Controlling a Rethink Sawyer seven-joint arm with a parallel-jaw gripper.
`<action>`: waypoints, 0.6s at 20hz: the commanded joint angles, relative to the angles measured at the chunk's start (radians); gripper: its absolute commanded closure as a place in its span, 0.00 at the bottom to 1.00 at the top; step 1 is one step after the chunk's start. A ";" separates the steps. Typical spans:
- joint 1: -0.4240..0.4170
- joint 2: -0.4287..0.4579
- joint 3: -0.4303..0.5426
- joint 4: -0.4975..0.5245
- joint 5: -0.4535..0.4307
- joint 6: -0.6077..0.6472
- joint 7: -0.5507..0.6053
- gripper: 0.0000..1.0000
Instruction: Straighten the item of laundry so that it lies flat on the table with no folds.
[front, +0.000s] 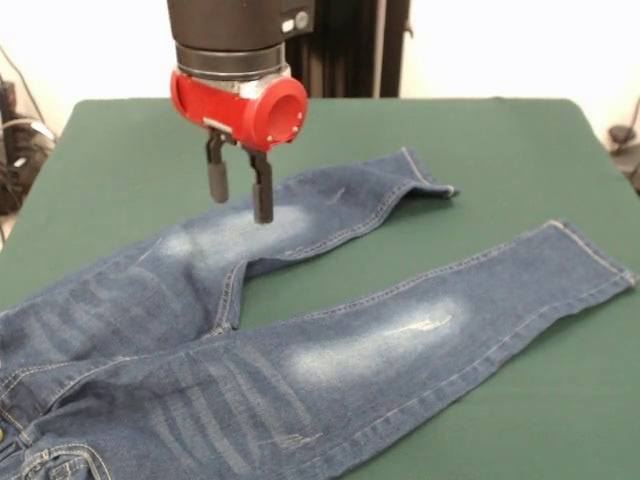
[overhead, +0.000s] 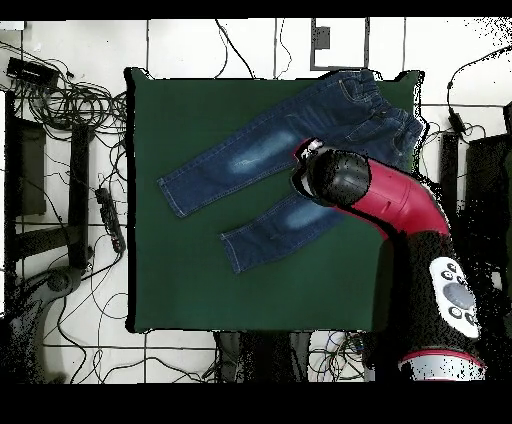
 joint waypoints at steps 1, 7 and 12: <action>0.069 0.038 -0.014 0.138 0.078 -0.042 0.320 0.00; 0.121 0.066 -0.031 0.131 0.140 -0.080 0.366 0.00; 0.134 0.054 -0.018 0.168 0.192 -0.108 0.377 0.00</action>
